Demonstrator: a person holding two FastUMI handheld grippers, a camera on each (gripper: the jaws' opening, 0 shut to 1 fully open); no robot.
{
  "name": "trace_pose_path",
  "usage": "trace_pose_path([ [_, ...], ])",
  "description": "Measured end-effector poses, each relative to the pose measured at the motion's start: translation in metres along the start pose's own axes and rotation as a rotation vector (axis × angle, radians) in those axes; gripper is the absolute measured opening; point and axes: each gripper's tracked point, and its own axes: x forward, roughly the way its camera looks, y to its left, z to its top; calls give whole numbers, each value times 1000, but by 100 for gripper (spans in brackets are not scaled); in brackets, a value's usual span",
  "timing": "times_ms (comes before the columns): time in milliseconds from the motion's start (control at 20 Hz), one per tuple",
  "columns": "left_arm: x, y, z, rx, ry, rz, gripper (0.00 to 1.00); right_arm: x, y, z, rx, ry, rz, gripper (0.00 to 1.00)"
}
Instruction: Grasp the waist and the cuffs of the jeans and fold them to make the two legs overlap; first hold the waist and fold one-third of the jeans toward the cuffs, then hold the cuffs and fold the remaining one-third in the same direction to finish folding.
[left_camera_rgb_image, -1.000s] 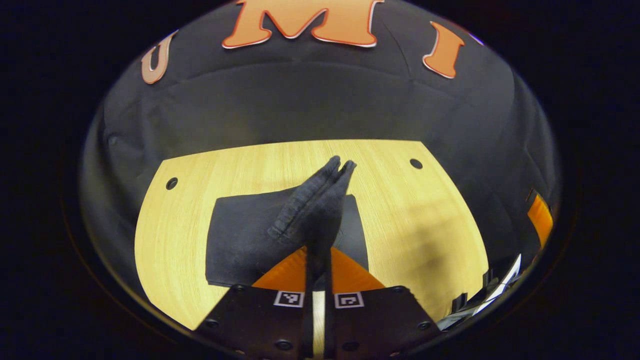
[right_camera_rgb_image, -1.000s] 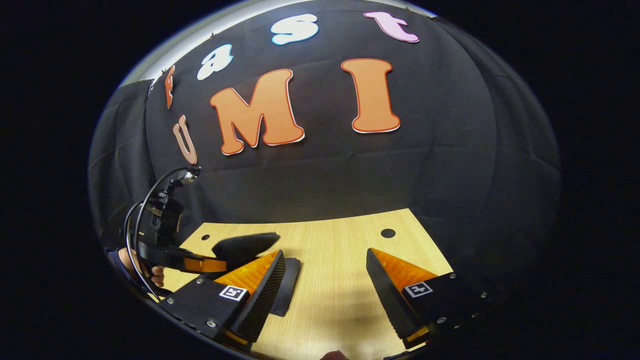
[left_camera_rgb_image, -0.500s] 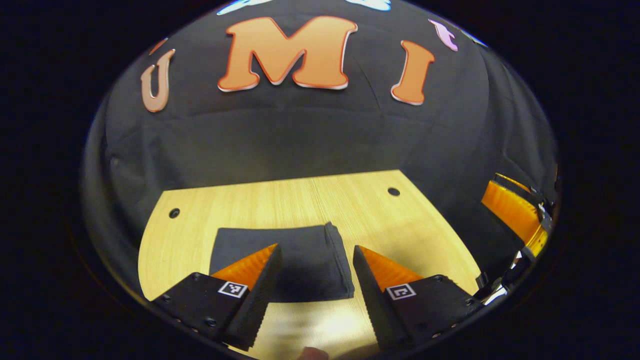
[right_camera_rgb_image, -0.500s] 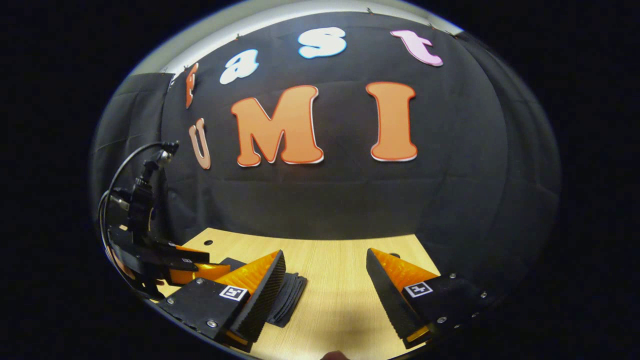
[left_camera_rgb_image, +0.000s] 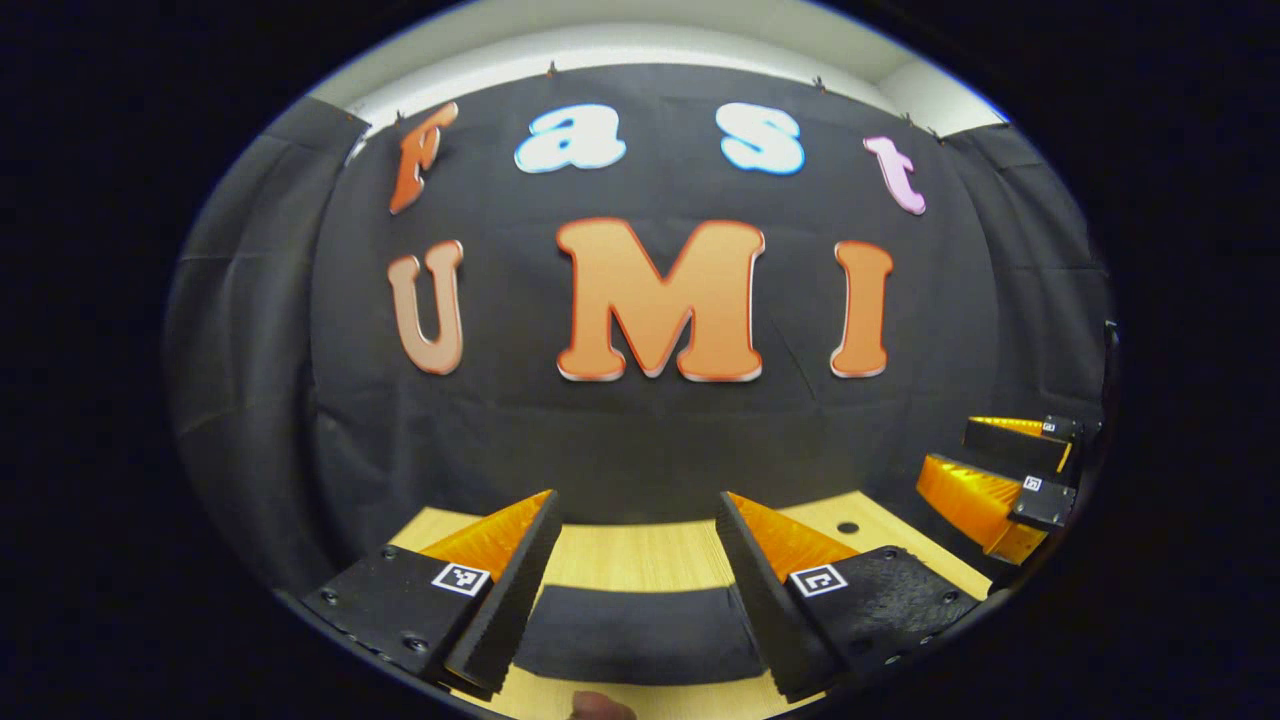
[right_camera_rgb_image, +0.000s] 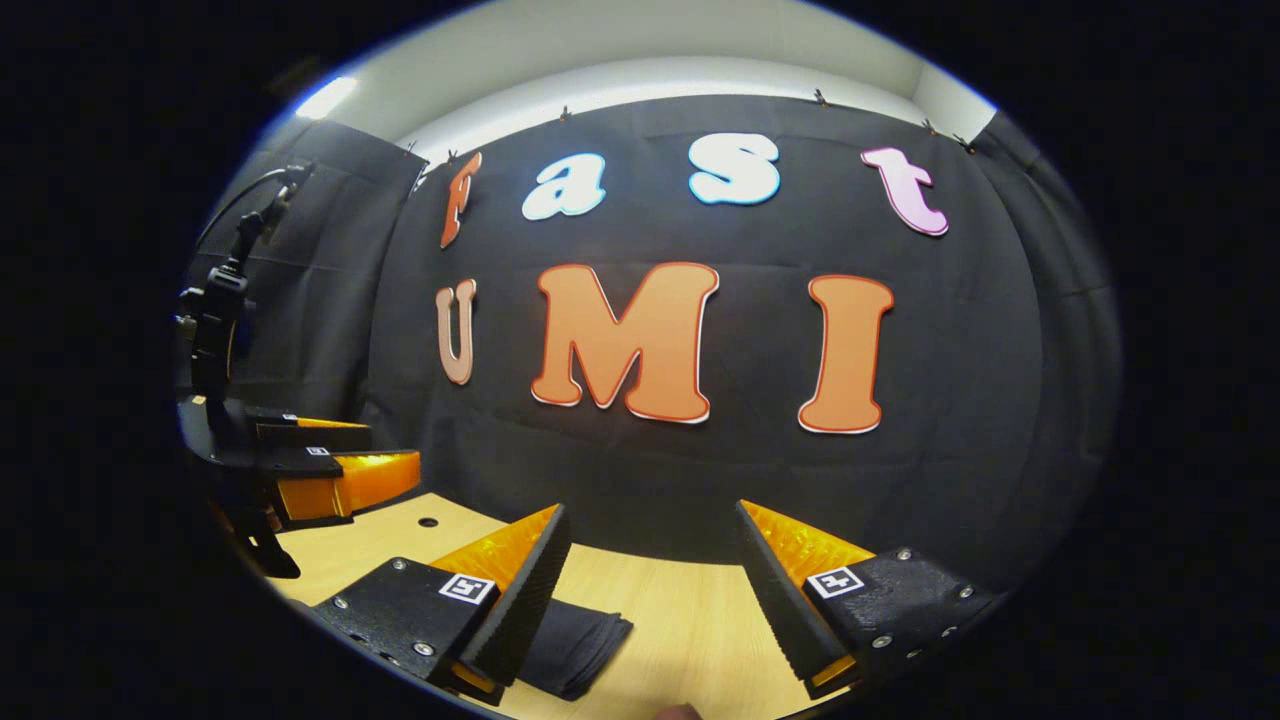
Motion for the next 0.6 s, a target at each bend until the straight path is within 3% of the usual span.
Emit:
trace_pose_path([
  [200, -16, -1, 16, 6, -75, 32, 94, 5, 16, 6, 17, -47, 49, 98],
  [400, -15, 6, 8, -59, -74, 27, 93, 4, 26, 2, 12, -34, 90, 97],
  [450, -19, 8, 5, -56, -79, 28, 93, 2, 28, 1, 21, -29, 94, 95],
  [550, -29, 7, 1, -19, -87, 33, 95, 2, 30, 0, 27, -25, 91, 100],
  [600, -32, 5, 0, -2, -91, 32, 93, 3, 29, -1, 29, -23, 87, 97],
])
